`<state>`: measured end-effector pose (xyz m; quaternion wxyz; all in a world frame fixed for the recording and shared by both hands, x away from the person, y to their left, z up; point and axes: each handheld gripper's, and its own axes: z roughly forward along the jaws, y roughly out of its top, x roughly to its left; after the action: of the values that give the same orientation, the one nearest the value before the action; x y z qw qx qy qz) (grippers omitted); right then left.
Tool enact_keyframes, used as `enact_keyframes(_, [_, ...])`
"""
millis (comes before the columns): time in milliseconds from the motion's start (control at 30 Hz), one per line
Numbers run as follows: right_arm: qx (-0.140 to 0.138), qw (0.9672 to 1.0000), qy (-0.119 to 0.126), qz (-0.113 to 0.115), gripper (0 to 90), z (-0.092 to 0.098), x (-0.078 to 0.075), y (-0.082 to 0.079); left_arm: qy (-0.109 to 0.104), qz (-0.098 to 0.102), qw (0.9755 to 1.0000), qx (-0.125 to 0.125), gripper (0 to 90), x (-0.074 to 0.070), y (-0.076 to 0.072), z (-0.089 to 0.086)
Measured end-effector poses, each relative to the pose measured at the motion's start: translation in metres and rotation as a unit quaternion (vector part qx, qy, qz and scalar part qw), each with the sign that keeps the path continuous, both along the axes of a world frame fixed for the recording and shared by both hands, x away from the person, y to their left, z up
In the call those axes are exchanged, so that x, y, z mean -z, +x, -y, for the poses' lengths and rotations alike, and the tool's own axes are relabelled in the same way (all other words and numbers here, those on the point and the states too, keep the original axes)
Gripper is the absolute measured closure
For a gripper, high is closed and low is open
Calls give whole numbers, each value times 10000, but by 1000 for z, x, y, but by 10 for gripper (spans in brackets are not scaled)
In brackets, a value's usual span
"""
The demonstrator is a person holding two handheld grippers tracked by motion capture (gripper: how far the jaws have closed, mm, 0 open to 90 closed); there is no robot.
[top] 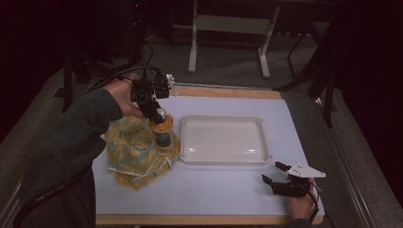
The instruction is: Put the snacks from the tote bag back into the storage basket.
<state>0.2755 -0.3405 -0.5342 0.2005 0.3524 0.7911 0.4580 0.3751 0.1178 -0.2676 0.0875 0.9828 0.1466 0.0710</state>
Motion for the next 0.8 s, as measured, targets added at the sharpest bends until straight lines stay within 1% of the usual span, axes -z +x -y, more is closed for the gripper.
enact_keyframes(600, [-1,10000,-2,-2,201,0,0,0,-16,-67,9998,175,588,2,4,29])
enact_keyframes(800, [-1,10000,1,7,201,0,0,0,-22,14,9998,201,588,1,5,36])
